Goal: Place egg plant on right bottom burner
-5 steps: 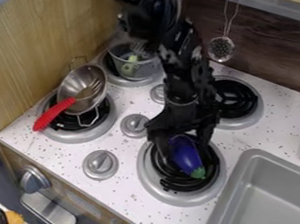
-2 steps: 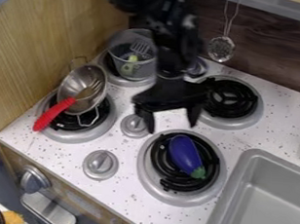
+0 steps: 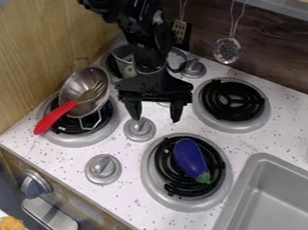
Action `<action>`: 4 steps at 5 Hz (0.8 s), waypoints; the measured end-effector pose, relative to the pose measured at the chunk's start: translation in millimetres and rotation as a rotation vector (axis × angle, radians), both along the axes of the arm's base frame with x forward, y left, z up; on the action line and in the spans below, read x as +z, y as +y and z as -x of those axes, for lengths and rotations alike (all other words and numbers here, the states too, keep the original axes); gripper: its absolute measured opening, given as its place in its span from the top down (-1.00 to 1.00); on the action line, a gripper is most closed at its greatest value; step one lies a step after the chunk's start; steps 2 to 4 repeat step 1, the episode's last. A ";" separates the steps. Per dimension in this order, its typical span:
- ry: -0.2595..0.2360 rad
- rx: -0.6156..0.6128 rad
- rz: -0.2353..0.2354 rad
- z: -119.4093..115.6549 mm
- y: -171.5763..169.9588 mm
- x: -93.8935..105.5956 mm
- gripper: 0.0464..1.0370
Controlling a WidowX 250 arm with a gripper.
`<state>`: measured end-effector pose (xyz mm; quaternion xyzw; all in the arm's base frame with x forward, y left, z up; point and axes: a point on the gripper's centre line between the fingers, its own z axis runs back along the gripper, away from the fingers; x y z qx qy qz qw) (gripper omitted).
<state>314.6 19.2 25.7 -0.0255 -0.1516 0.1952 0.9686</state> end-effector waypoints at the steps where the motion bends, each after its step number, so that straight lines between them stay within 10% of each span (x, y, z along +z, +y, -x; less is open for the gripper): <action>1: -0.041 -0.085 -0.004 -9.2 -7.4 5.1 -0.92; 4: -0.041 -0.085 -0.004 -9.2 -7.4 5.1 -0.92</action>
